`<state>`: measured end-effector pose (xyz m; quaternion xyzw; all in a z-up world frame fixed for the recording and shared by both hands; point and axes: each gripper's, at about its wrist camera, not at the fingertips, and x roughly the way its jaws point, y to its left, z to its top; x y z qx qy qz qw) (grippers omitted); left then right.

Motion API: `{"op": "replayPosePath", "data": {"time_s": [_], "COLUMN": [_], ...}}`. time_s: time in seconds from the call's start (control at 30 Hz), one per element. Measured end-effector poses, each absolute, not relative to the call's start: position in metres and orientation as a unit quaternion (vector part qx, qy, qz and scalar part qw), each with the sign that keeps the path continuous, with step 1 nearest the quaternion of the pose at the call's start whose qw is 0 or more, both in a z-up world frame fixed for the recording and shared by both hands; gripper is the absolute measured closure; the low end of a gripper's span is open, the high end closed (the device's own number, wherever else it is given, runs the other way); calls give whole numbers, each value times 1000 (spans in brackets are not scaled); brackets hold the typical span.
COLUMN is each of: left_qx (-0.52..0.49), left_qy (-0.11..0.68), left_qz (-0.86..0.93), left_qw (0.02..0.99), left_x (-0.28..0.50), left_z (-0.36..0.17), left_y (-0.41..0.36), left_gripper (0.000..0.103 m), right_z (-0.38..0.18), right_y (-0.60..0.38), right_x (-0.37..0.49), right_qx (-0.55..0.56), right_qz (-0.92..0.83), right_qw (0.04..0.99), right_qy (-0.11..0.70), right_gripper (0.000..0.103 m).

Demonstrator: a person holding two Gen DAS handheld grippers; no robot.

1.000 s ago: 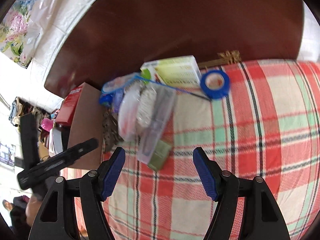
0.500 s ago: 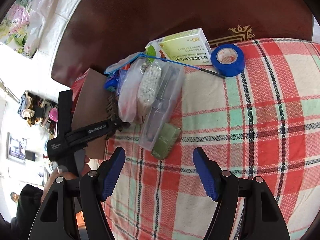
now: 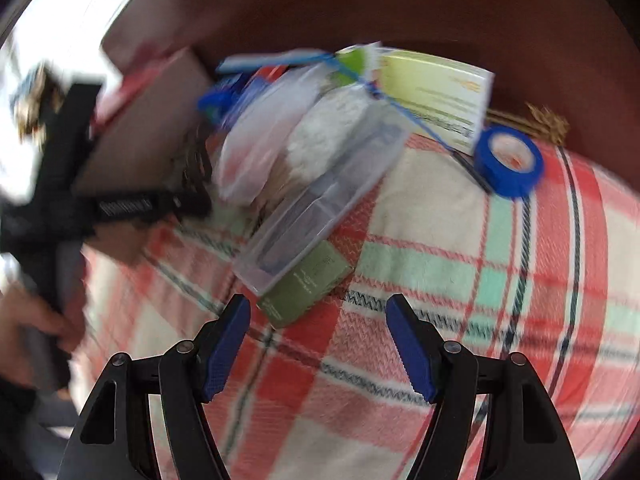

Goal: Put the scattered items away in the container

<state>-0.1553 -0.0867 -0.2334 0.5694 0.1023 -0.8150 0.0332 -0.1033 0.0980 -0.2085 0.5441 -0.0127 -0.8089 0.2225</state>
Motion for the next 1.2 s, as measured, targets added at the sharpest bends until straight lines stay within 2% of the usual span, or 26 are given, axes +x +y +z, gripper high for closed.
{"op": "replayPosePath", "data": {"time_s": [0.2, 0.37, 0.43, 0.5, 0.53, 0.6, 0.7, 0.8, 1.2], "left_qx": [573, 578, 579, 578, 577, 578, 576, 571, 550], "left_qy": [106, 116, 118, 119, 118, 118, 117, 116, 130], "left_qz": [-812, -807, -807, -807, -808, -807, -809, -813, -825], "left_qw": [28, 23, 19, 15, 15, 12, 9, 6, -7], "left_x": [-147, -148, -150, -151, -152, -152, -153, -150, -116], "left_z": [-238, -243, -243, -243, -243, -243, -246, -241, -201], "left_y": [-93, -102, -103, -105, -105, -106, -113, -111, -102], "left_gripper": [70, 70, 70, 70, 70, 70, 70, 70, 70], "right_z": [-226, -229, -230, -231, -232, -232, -230, -226, -176], "right_y": [81, 54, 44, 36, 35, 38, 48, 63, 93], "right_x": [-109, -108, -105, -102, -100, -97, -95, -89, -62], "right_qx": [556, 545, 538, 536, 535, 537, 542, 538, 504], "right_qz": [-808, -825, -832, -834, -835, -834, -833, -839, -860], "right_qw": [193, 149, 133, 120, 114, 109, 98, 81, 72], "right_qy": [-30, 1, 31, 57, 66, 65, 49, 32, 12], "right_gripper": [31, 30, 37, 52, 55, 65, 74, 79, 79]}}
